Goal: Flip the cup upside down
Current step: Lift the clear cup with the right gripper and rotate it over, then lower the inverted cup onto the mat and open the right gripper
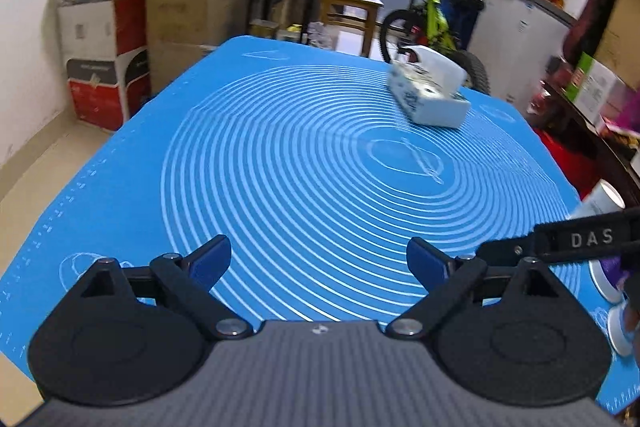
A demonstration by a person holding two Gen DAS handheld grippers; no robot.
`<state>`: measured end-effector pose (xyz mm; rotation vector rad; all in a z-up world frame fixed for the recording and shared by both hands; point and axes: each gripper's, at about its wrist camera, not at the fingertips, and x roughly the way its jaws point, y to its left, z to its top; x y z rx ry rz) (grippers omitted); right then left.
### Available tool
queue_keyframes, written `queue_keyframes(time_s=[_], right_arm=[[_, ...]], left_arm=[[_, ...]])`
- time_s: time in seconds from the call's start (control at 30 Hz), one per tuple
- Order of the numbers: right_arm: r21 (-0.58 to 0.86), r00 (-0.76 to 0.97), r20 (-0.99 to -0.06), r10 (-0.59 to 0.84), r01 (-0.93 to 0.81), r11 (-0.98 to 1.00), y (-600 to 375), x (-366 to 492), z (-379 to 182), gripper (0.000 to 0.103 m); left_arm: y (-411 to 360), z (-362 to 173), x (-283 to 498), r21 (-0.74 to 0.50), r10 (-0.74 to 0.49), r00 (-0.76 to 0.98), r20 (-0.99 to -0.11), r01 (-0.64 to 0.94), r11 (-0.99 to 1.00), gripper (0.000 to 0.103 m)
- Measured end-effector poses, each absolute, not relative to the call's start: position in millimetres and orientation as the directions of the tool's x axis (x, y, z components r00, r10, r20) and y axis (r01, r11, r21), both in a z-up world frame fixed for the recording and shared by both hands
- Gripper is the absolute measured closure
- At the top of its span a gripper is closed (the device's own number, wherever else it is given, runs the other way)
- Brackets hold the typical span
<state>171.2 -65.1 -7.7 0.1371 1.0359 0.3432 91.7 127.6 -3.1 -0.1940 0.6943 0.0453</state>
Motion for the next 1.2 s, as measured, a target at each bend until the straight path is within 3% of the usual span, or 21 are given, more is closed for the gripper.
queue_keyframes(time_s=[0.2,0.33,0.63,0.77,1.07,1.2], right_arm=[[0.302,0.384,-0.855,0.348,-0.178,0.937,-54.5,188.4,-21.5,0.031],[0.335,0.355,-0.854,0.380,-0.184,0.924,-50.8,189.9,-27.9,0.047],[0.238,0.501,-0.791,0.350,-0.275,0.932,-43.4,162.7,-12.1,0.054],[0.184,0.616,-0.719,0.321,-0.278,0.943,-47.2,156.4,-5.8,0.054],[-0.097,0.900,-0.405,0.163,-0.219,0.971,-51.2,144.2,-31.1,0.054],[-0.122,0.892,-0.420,0.165,-0.236,0.964,-57.3,138.9,-46.1,0.054]], left_arm=[[136.7,-11.6,94.8,-0.170,-0.021,0.761,-0.649,-0.118,0.978,0.009],[136.8,-13.5,94.1,-0.167,-0.029,0.759,-0.651,-0.106,0.980,0.009],[139.2,-15.8,91.8,-0.185,-0.043,0.756,-0.654,-0.105,0.977,0.009],[137.5,-16.8,92.0,-0.185,-0.044,0.755,-0.654,-0.104,0.977,0.009],[130.6,-19.9,93.2,-0.175,-0.048,0.760,-0.649,-0.088,0.981,0.009],[126.8,-21.1,93.3,-0.156,-0.042,0.761,-0.647,-0.078,0.985,0.009]])
